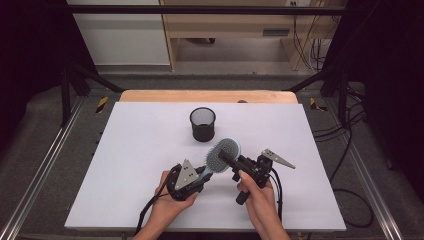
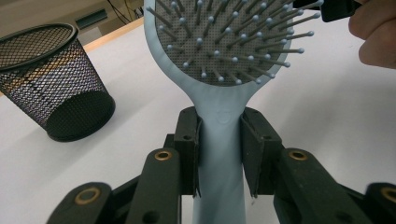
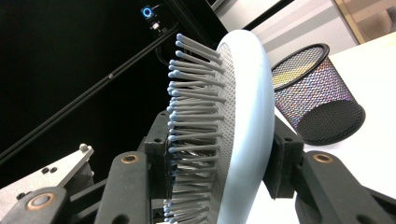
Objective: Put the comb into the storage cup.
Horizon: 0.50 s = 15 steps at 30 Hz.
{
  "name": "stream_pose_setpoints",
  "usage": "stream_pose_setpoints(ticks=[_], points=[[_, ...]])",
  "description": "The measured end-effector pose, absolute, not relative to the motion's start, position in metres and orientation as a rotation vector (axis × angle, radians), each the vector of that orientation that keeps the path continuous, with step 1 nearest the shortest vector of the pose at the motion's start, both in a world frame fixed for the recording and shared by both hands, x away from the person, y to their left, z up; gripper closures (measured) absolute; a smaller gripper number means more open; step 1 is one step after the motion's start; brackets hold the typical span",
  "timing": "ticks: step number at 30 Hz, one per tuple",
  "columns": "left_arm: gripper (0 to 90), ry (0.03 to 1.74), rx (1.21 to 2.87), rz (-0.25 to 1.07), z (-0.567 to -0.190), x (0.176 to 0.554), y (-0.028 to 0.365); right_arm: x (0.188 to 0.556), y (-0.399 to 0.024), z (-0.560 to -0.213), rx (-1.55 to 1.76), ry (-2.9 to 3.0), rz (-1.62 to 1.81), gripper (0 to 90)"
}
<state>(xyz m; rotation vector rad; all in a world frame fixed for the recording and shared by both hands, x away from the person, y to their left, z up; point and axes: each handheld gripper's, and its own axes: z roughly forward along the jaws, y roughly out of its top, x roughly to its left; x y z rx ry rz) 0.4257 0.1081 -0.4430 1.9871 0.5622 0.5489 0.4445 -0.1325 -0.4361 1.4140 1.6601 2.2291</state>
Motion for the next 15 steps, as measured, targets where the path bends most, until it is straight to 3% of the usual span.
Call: stream_pose_setpoints(ticks=[5,15], points=[[68.3,0.557,1.972,0.524,-0.444,0.427,0.11,0.443,-0.131,-0.435,1.45,1.64,2.218,53.4],[42.9,0.572,1.907,0.495,-0.44,0.428,0.116,0.445,-0.148,-0.434,1.487,1.543,2.211,53.2]])
